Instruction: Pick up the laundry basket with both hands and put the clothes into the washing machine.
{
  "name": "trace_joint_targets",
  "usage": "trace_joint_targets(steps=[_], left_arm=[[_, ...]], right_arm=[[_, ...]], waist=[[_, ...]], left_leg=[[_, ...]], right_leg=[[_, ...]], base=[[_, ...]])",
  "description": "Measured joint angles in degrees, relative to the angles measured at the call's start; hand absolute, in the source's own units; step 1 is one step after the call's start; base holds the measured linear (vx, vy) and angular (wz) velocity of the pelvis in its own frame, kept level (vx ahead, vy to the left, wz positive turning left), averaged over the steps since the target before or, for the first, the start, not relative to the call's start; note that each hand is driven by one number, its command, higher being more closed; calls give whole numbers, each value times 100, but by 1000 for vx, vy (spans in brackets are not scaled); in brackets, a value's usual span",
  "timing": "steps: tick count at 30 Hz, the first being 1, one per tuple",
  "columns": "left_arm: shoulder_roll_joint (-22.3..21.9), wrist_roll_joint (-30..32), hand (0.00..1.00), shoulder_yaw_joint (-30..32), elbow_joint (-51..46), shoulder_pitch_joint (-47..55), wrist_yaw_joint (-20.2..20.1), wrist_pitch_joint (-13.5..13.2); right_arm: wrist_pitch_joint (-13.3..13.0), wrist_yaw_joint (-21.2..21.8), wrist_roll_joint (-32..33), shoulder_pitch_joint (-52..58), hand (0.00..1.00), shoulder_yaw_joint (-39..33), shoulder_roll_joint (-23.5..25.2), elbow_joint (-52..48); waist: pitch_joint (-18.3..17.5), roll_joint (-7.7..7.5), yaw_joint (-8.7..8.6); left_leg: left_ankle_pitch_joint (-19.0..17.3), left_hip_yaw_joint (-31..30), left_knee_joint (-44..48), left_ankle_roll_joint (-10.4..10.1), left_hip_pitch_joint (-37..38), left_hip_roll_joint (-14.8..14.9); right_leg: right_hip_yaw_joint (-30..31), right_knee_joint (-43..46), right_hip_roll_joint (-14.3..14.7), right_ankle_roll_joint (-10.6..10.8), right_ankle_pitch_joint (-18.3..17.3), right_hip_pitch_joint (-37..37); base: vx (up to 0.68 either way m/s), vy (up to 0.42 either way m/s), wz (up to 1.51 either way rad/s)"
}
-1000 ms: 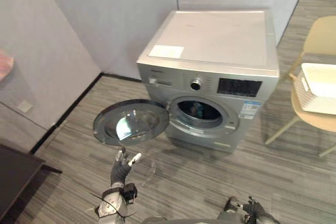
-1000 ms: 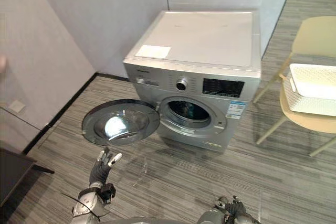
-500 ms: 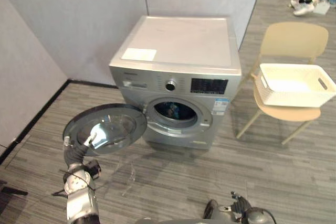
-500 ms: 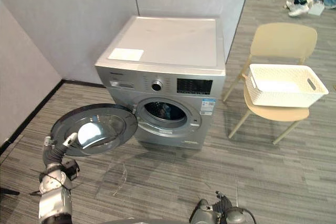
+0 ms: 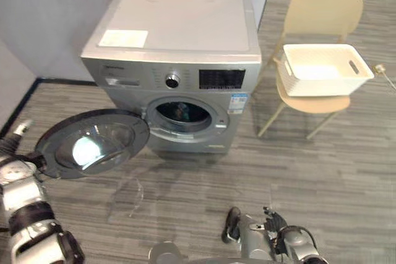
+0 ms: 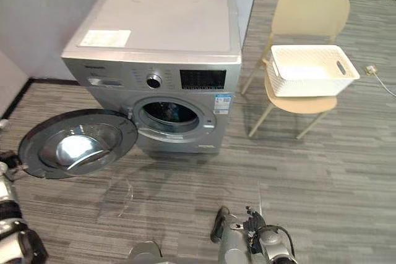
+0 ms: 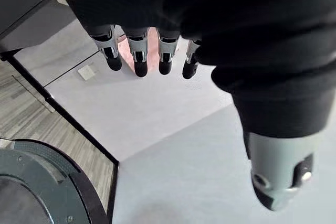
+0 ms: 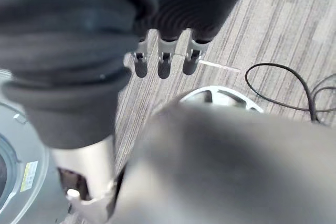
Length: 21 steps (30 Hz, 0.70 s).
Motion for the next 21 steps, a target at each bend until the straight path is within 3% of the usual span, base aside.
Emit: trace_joint_targets(steps=[4,6,8,13,17,21], left_arm=[[972,22,0,-216,949,-1121,-35,-24],[1630,42,0,-734,1366,-2113,-157,-104],[1935,41,0,-1169,1657,-2907,-264,-158],[2358,82,0,-2117,2223,-4204,-426,-247],[2715,88,0,-2152,2470,-4736,-547,-242],[3070,363,0,-1994,2452,-5084,-759,-235]], right_arm=[[-120,1,238,-35,0,184,-7,-404],[-180,1,442,-70,0,337,-3,-707],[-211,0,550,-75,0,379,20,-884],[-281,-140,843,-73,0,355,29,-1009],[-320,-144,871,-37,0,342,34,-1205],[-387,-139,1099,136,0,194,39,-1785]], waist=[[475,-147,-8],[863,-315,3],[1082,-456,-8],[1393,-776,10],[1486,-838,173],[1537,-894,350]], left_leg=[[-146,156,523,94,-516,100],[-171,100,834,117,-984,211],[-191,-13,1061,147,-1315,299],[-308,-359,1616,134,-2163,534],[-459,-469,2045,81,-2656,813],[-570,-623,2327,34,-3108,1131]], right_leg=[[132,-642,176,18,601,-183],[67,-1221,306,65,995,-239],[-49,-1605,397,76,1263,-245],[-273,-2456,706,121,1840,-294],[-305,-2685,958,-63,2080,-474],[-375,-2851,1218,-23,2179,-655]], base=[[-171,80,-34],[-205,65,-12],[-173,5,6],[-103,3,10],[-34,55,-12],[-45,68,-11]])
